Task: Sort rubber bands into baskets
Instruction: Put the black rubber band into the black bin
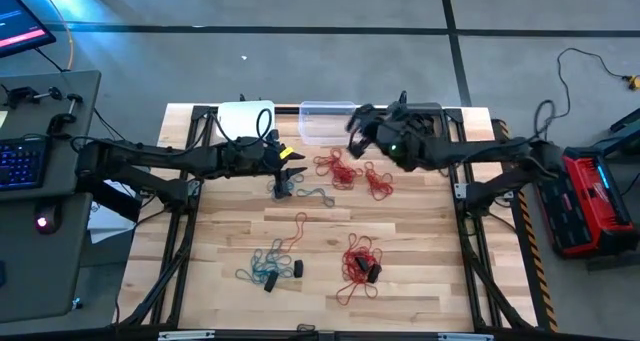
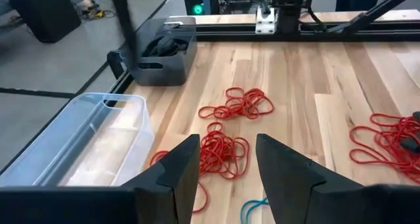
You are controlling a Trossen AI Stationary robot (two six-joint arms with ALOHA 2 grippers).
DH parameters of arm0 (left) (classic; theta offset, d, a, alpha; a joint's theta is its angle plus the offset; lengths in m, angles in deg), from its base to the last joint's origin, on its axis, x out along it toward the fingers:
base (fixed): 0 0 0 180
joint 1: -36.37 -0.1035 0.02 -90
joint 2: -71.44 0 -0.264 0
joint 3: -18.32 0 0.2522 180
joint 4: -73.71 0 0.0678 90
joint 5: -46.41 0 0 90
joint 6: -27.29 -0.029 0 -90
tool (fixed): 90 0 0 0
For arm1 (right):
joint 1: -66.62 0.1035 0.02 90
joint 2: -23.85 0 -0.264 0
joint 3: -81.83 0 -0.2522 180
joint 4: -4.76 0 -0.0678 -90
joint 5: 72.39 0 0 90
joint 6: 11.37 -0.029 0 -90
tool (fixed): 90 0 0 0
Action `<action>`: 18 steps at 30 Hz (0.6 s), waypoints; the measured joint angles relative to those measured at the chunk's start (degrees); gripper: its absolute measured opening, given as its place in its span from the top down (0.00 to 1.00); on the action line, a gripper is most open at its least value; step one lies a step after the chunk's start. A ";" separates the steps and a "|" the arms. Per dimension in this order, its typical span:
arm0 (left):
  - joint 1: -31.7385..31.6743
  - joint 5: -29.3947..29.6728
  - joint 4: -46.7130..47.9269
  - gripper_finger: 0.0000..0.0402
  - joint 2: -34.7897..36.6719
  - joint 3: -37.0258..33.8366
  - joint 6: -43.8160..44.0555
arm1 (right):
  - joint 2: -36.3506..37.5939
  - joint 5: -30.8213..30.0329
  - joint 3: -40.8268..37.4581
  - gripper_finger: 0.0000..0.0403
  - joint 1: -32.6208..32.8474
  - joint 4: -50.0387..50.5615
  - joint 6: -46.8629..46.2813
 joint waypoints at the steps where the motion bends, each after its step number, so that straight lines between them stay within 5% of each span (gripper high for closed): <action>1: 0.00 0.02 -0.04 0.64 0.00 0.00 0.05 | 1.28 -0.14 0.00 1.00 -1.00 2.43 -1.04; 9: 0.00 0.00 -0.10 0.64 0.00 0.00 0.05 | 9.51 -0.28 0.00 1.00 -11.39 24.83 -11.32; 18: 0.00 -0.02 -0.05 0.64 0.00 0.00 1.39 | 9.35 4.25 -0.06 1.00 -23.68 40.21 -20.10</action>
